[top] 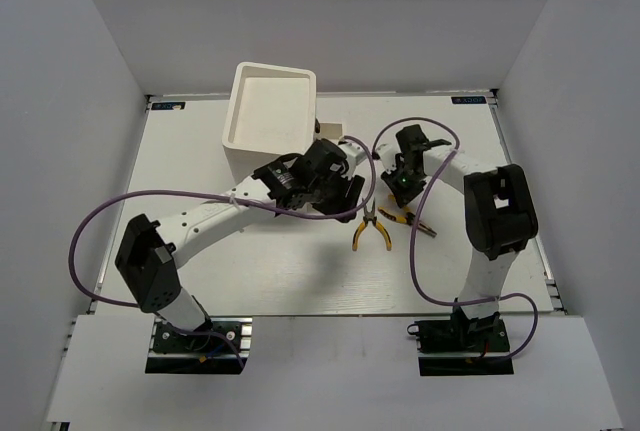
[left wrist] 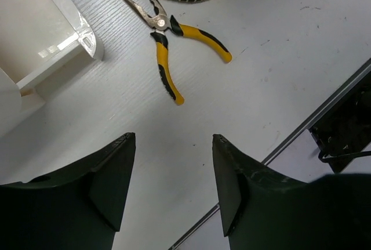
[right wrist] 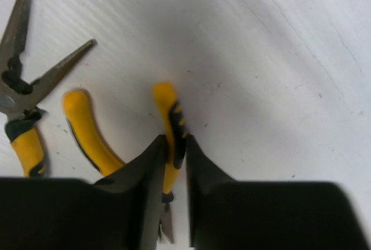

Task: Sort the tools into containers

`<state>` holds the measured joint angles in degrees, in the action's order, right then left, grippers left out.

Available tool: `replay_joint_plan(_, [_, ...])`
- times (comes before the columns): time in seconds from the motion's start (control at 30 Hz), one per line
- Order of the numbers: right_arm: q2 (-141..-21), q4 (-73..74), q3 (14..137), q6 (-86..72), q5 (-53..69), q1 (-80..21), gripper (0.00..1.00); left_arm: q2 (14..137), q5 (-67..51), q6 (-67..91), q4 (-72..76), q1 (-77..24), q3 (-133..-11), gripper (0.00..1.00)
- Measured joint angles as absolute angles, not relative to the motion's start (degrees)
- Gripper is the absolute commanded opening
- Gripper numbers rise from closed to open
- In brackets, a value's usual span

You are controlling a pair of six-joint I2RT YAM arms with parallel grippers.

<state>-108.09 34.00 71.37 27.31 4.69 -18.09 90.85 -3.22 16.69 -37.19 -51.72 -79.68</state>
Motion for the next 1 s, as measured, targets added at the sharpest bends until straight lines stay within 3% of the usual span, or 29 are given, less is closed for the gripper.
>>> replay_joint_plan(0.03, [-108.07, 33.76, 71.29, 27.14, 4.64, -18.09, 0.0, 90.83, -2.98, 16.82, -37.12, -51.79, -79.48, 0.66])
replay_joint_plan(0.27, [-107.66, 37.19, 73.12, 24.93, 7.81, -17.37, 0.0, 90.17, -0.75, 17.1, -37.1, -52.29, -79.02, 0.66])
replay_joint_plan(0.47, [-107.39, 43.07, 91.22, 18.31, 19.66, -15.18, 0.0, 85.76, 2.15, 17.63, -37.69, -52.36, -80.66, 0.66])
replay_joint_plan(0.67, [-105.08, 22.28, 92.99, -3.6, 36.75, -13.52, 0.0, 79.68, 6.48, 18.13, -37.19, -52.36, -83.24, 0.67])
replay_joint_plan(0.83, [-115.0, 3.7, 97.32, -25.45, 46.52, -14.9, 0.0, 74.98, 10.28, 19.64, -37.28, -52.36, -82.83, 0.67])
replay_joint_plan(1.0, [-123.24, -5.72, 99.22, -33.95, 48.21, -17.04, 0.0, 72.58, 12.29, 21.17, -37.74, -52.36, -81.43, 0.67])
